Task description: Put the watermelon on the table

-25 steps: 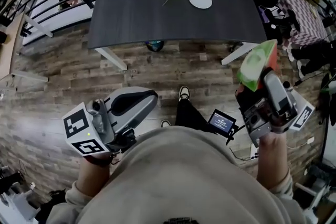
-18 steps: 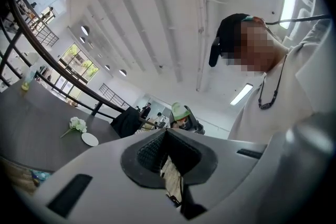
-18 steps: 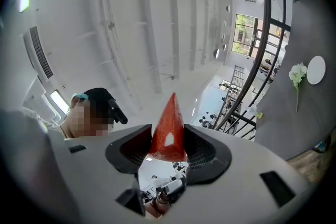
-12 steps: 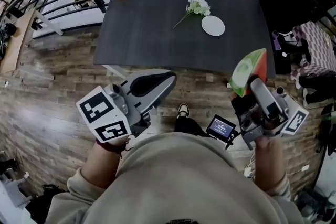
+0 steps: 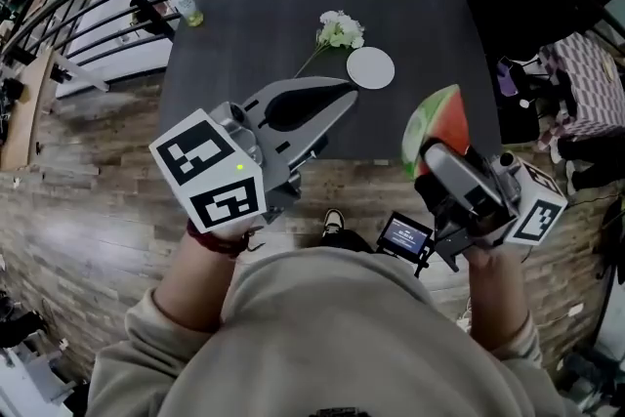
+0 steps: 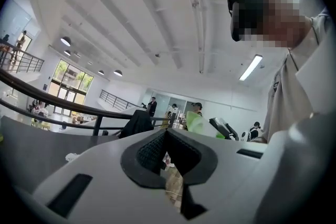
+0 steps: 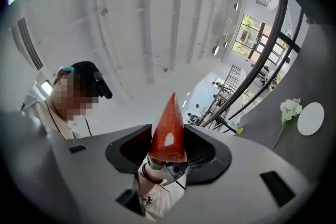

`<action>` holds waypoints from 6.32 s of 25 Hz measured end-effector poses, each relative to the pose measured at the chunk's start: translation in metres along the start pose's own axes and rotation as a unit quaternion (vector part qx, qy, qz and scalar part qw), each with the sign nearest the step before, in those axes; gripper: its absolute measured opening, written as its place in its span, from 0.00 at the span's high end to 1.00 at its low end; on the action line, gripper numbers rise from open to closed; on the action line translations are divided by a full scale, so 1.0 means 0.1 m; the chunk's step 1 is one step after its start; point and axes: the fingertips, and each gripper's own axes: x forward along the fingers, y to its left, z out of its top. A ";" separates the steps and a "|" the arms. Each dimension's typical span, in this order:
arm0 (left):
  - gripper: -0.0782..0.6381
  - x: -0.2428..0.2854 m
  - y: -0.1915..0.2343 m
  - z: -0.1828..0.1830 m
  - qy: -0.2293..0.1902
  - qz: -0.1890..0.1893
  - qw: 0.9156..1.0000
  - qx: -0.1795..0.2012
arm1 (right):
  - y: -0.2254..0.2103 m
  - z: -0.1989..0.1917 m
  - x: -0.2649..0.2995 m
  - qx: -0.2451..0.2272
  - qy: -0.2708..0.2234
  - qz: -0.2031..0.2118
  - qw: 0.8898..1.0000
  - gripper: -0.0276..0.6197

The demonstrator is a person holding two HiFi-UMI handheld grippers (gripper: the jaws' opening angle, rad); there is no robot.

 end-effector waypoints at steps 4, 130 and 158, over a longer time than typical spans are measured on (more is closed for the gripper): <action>0.88 0.24 0.04 -0.01 0.002 -0.006 1.000 -0.008 | -0.16 0.12 -0.12 -0.005 0.007 -0.012 1.000 0.64; 0.88 0.74 2.77 -0.61 0.059 0.007 0.985 -0.163 | -5.58 -0.64 -0.51 -0.081 0.503 -0.375 0.774 0.64; 0.88 0.57 2.83 -0.64 0.051 0.023 0.983 -0.173 | -5.74 -0.77 -0.56 -0.146 0.575 -0.415 0.689 0.67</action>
